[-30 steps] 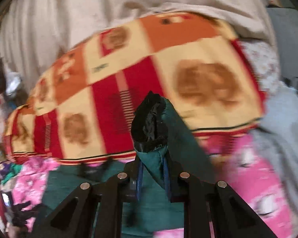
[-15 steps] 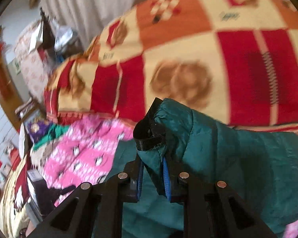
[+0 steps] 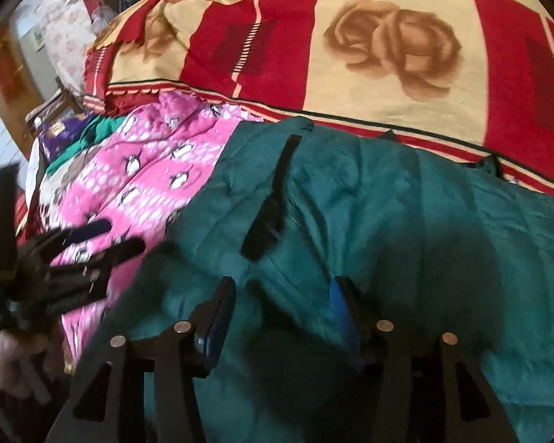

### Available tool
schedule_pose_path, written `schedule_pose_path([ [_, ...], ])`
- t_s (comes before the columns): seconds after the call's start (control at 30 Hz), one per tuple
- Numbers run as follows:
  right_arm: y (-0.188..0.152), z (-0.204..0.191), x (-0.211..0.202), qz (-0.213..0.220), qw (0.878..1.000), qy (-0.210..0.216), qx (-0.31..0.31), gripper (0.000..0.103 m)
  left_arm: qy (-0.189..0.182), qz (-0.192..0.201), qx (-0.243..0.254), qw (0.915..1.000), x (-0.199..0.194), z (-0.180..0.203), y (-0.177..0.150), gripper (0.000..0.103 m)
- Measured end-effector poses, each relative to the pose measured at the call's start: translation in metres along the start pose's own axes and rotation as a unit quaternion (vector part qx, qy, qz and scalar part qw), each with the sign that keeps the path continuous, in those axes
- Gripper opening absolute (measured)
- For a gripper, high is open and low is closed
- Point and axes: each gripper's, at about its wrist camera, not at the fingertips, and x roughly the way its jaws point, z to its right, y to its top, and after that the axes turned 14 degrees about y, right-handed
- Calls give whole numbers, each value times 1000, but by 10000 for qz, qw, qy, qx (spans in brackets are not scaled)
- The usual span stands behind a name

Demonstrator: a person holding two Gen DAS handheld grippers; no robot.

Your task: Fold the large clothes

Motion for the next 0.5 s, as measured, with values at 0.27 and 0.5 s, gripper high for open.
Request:
schedule_pose_path([
  [0.27, -75, 62, -78, -178, 9880, -1533, 63, 50, -1362, 430, 10, 9897, -26, 45, 16, 73],
  [0.5, -109, 128, -166, 824, 9618, -2396, 1032, 50, -1816, 756, 737, 9777, -26, 114, 28, 73],
])
